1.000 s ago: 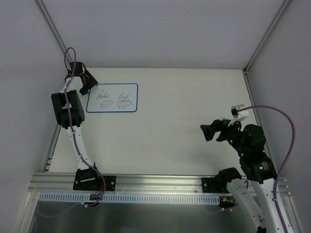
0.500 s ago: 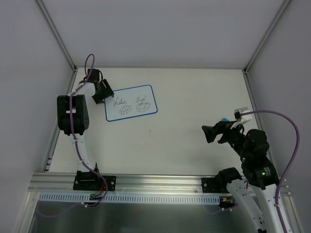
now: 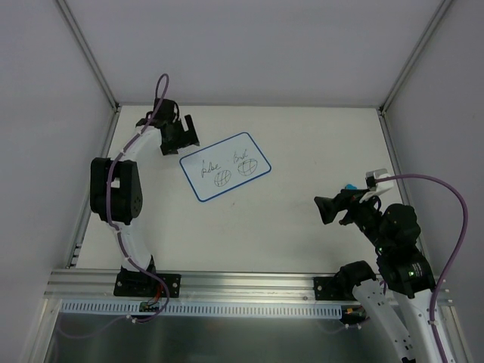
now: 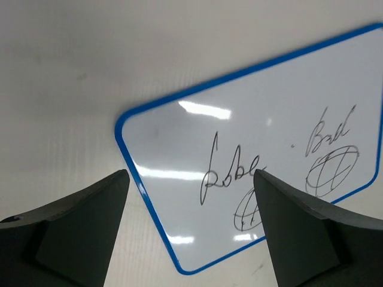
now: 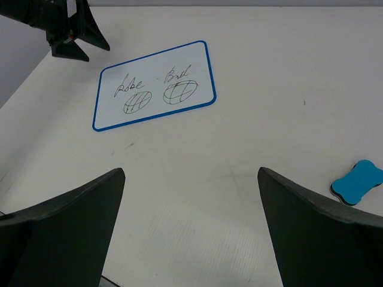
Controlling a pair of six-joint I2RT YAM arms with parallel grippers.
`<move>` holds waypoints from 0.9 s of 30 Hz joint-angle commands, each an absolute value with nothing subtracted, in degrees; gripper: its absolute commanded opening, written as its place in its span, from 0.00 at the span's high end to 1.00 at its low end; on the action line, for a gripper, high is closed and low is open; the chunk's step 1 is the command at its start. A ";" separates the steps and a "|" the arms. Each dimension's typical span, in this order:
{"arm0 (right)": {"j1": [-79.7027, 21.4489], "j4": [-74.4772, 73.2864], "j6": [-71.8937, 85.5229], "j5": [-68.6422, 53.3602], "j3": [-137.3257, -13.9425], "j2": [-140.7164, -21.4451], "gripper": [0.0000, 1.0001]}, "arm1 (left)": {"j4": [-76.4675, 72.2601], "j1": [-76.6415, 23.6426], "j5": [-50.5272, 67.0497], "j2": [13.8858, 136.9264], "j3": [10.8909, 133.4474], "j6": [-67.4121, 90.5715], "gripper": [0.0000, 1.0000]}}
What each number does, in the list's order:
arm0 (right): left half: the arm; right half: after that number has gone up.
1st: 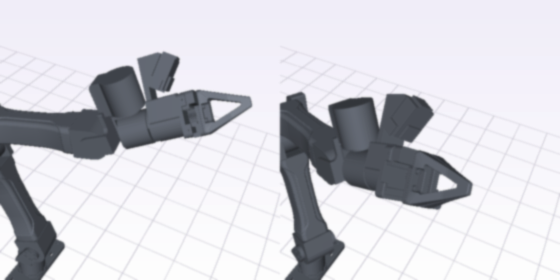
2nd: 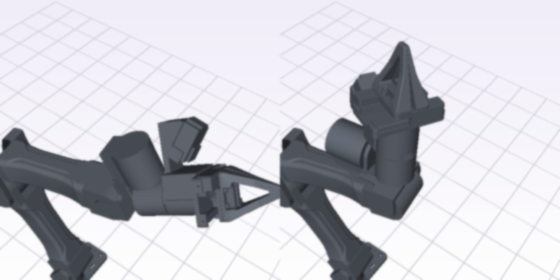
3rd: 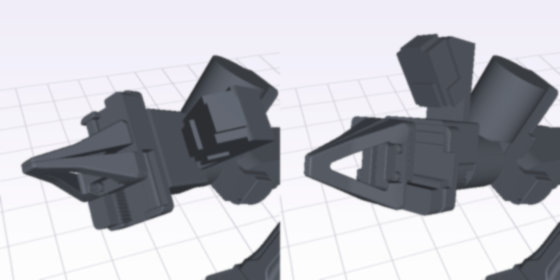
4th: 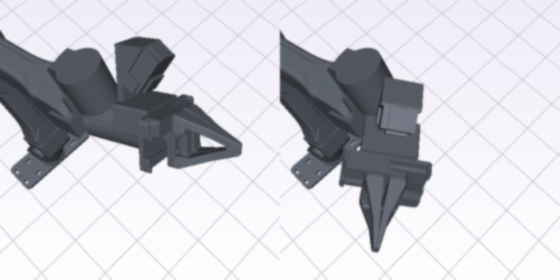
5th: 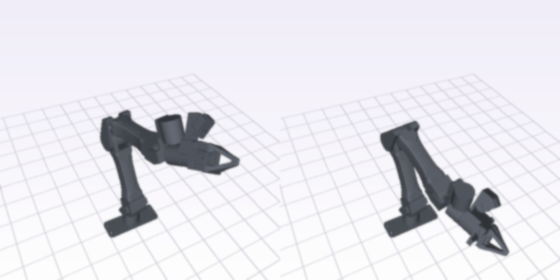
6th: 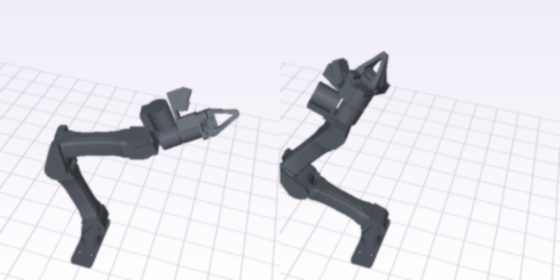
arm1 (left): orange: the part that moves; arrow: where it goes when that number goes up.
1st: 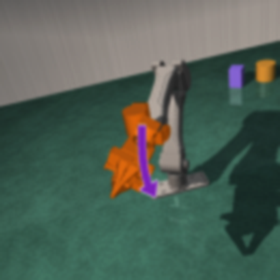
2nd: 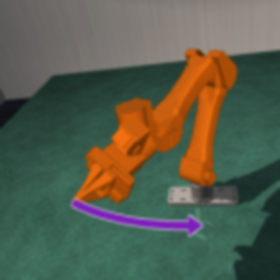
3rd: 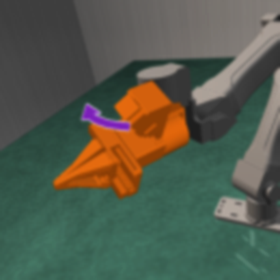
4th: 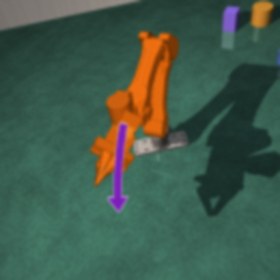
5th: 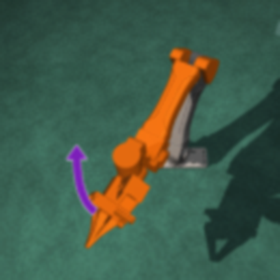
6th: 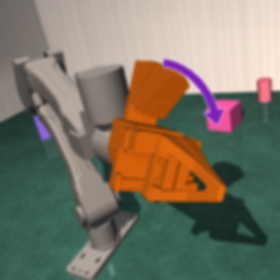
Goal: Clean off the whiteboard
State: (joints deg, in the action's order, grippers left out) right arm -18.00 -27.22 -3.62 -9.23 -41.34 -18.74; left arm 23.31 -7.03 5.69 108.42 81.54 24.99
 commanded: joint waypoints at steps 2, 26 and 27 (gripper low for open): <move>-18.54 -24.78 -3.87 -10.02 -41.13 -19.25 0.01 | 22.06 -6.15 6.41 111.96 94.36 17.06 0.11; -18.72 -24.79 -4.22 -12.83 -40.87 -20.92 0.01 | 22.06 -6.85 24.17 132.62 111.62 11.07 0.16; -18.81 -24.79 -4.31 -13.01 -40.87 -21.00 0.01 | 21.97 -6.94 24.17 132.80 111.62 11.25 0.17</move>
State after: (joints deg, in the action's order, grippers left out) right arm -18.26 -27.20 -3.66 -11.44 -40.80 -20.47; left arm 22.17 -6.39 21.12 131.92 110.13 11.27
